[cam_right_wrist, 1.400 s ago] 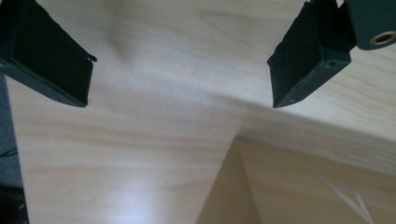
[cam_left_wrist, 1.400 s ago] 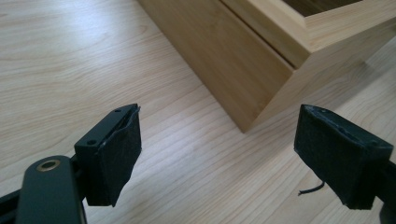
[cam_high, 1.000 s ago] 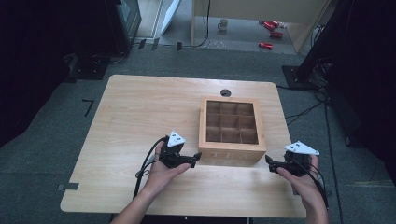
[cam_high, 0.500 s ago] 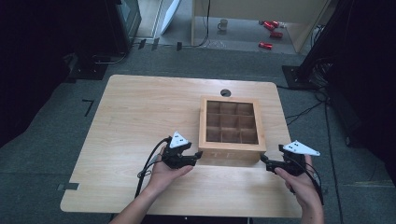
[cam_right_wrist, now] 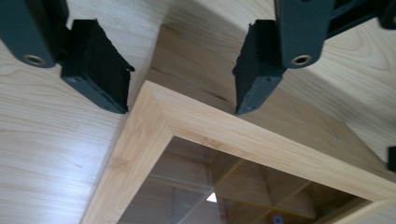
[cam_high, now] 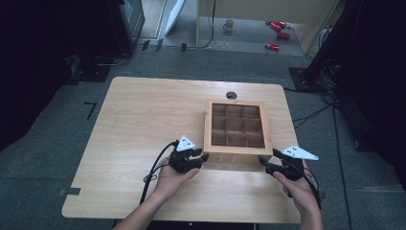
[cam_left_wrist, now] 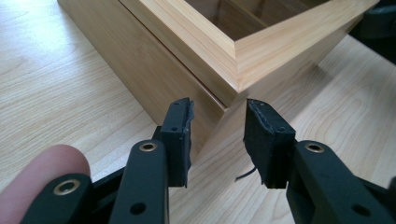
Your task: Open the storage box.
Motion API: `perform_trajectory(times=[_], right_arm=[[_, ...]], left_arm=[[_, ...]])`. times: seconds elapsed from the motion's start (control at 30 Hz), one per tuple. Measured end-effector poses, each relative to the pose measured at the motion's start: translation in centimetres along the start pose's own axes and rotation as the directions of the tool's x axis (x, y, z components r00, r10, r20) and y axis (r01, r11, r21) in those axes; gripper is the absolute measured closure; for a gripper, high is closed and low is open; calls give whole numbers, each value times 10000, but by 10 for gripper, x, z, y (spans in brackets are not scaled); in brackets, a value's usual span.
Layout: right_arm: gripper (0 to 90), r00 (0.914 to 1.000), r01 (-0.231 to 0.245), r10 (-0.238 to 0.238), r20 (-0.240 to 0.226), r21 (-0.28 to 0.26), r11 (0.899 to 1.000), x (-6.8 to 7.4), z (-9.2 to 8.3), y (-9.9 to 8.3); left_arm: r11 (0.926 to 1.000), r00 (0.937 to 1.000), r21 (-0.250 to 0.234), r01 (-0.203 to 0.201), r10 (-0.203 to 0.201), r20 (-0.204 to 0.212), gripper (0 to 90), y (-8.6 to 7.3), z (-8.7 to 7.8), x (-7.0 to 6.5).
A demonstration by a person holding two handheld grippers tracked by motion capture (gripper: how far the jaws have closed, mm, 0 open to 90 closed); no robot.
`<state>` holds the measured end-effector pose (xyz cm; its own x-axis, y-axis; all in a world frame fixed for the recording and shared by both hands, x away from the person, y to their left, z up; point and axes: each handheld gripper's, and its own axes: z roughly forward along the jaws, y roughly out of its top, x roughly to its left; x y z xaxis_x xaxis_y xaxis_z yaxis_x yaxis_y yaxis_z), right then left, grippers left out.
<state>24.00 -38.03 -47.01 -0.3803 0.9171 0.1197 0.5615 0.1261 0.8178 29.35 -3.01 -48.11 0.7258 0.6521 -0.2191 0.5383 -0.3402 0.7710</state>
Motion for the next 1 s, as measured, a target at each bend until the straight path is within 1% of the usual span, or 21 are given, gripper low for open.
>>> perform_trajectory(times=[0.07, 0.17, 0.3, 0.4, 0.53, 0.63, 0.67, 1.0], right_arm=[[378, 10000, -56, 56, 32, -26, 10000, 1, 0, -1], [385, 10000, -54, 54, 39, -80, 10000, 0, -1, -1], [395, 9999, -106, 108, 77, -132, 9999, 1, -1, -3], [405, 9997, -87, 90, 206, -157, 9998, 2, -1, -4], [407, 9994, -105, 111, 338, -174, 9998, 5, -1, -4], [413, 9991, -100, 108, 420, -177, 9998, 6, -1, -4], [427, 9986, -85, 95, 514, -187, 9998, 6, -1, -5], [434, 9981, -101, 113, 603, -200, 9997, 8, -1, -5]], left_arm=[[10000, 10000, 67, 16, -16, -35, 638, -1, 2, 0], [10000, 10000, 57, 56, -56, 55, 639, 0, 1, 1], [10000, 10000, 60, 13, -13, -22, 649, 0, 1, -1], [10000, 10000, 57, -22, 22, -5, 667, 1, -1, -1], [10000, 10000, 1, -12, 12, 47, 679, 1, -3, 0], [9998, 10000, -195, 20, -18, 64, 691, 2, -5, 0], [9996, 10000, -271, 58, -57, 3, 735, 4, -7, 0], [9994, 9999, -337, 83, -80, 73, 743, 4, -8, 1]])
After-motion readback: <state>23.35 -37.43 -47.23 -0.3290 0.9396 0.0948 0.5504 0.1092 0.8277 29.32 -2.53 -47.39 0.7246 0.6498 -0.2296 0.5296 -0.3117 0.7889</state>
